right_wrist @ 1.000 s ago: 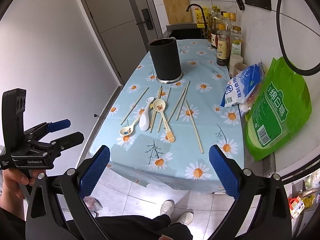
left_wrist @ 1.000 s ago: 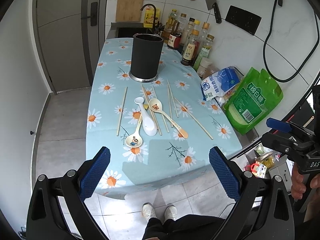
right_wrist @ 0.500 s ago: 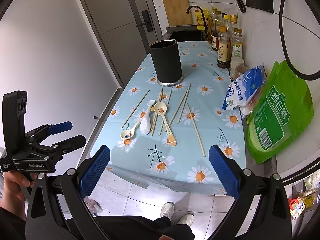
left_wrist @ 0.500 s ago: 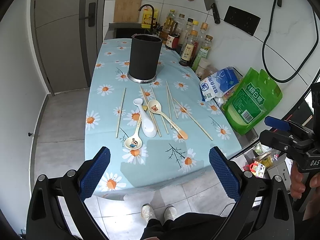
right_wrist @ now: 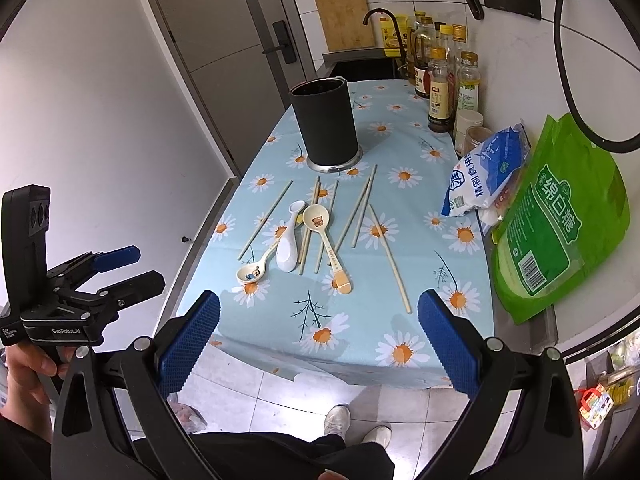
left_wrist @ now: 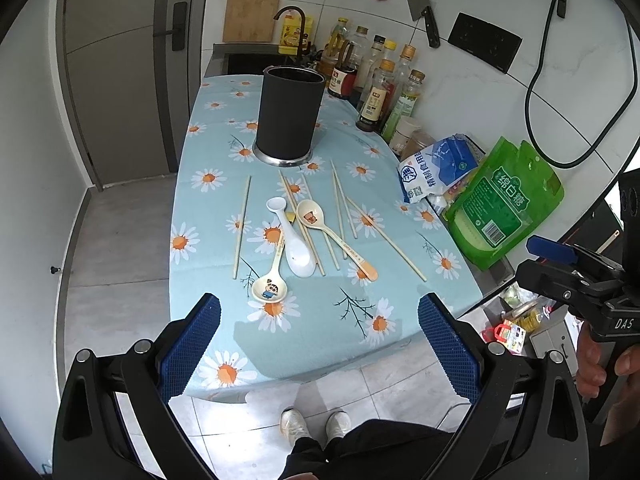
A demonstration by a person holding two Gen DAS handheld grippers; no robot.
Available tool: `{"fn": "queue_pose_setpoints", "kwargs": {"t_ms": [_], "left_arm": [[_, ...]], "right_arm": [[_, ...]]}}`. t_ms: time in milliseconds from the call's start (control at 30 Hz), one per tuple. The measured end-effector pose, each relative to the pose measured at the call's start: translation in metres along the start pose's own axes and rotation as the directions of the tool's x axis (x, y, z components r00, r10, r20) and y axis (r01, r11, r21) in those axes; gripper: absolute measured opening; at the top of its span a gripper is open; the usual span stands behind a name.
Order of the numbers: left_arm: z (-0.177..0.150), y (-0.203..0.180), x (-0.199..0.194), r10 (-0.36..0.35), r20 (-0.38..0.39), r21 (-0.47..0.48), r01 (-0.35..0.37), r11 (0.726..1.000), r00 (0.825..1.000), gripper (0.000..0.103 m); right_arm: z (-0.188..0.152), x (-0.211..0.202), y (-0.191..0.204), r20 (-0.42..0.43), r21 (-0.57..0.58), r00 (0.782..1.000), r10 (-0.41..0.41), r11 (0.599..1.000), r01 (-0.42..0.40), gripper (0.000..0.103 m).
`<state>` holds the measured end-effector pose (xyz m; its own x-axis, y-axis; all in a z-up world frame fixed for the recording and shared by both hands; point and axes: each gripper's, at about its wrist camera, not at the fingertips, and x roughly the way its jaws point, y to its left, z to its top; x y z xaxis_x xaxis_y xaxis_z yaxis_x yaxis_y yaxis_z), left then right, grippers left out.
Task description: Organize utensils
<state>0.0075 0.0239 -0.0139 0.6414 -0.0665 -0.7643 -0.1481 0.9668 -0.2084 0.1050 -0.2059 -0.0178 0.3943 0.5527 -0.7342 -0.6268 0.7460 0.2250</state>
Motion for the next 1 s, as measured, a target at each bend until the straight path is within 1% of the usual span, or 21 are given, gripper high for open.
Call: {"fn": "queue_pose_setpoints", "kwargs": {"t_ms": [267,467,600,667,800,900,967,1000], "left_arm": [[0.005,0.009,0.003,-0.019,-0.017,0.027,0.020,0.999,1.000,0.096],[0.009,0.014,0.006,-0.020,-0.016,0.019,0.020,1.000,1.000,0.096],[0.012,0.018,0.008,-0.040,-0.014,-0.002,0.040,0.999,0.999,0.096],[0.014,0.019,0.011,-0.040,-0.018,0.004,0.040,0.999,0.999,0.096],[0.019,0.022,0.019,-0.035,-0.029,0.003,0.035,0.999,0.999,0.096],[0.024,0.026,0.027,-0.044,-0.039,-0.010,0.044,0.999,0.998,0.096],[0.028,0.027,0.034,-0.031,-0.047,-0.002,0.031,1.000,0.998,0.096],[0.031,0.029,0.040,-0.023,-0.059,0.002,0.024,1.000,0.998,0.096]], "right_arm": [[-0.001,0.005,0.005,-0.001,0.028,1.000,-0.006,1.000,0.006,0.098],[0.003,0.009,0.004,-0.007,0.030,1.000,-0.016,0.999,0.016,0.098],[0.008,0.010,-0.003,0.003,0.039,1.000,0.018,0.999,-0.018,0.098],[0.013,0.014,-0.007,-0.002,0.027,1.000,0.027,0.999,-0.027,0.098],[0.023,0.023,-0.014,-0.011,-0.002,1.000,0.017,1.000,-0.017,0.098],[0.031,0.035,-0.021,-0.034,-0.019,0.999,0.005,1.000,-0.006,0.095],[0.038,0.047,-0.028,-0.064,-0.022,0.998,0.001,1.000,-0.002,0.091],[0.042,0.053,-0.030,-0.081,-0.021,0.997,0.001,1.000,-0.003,0.086]]}}
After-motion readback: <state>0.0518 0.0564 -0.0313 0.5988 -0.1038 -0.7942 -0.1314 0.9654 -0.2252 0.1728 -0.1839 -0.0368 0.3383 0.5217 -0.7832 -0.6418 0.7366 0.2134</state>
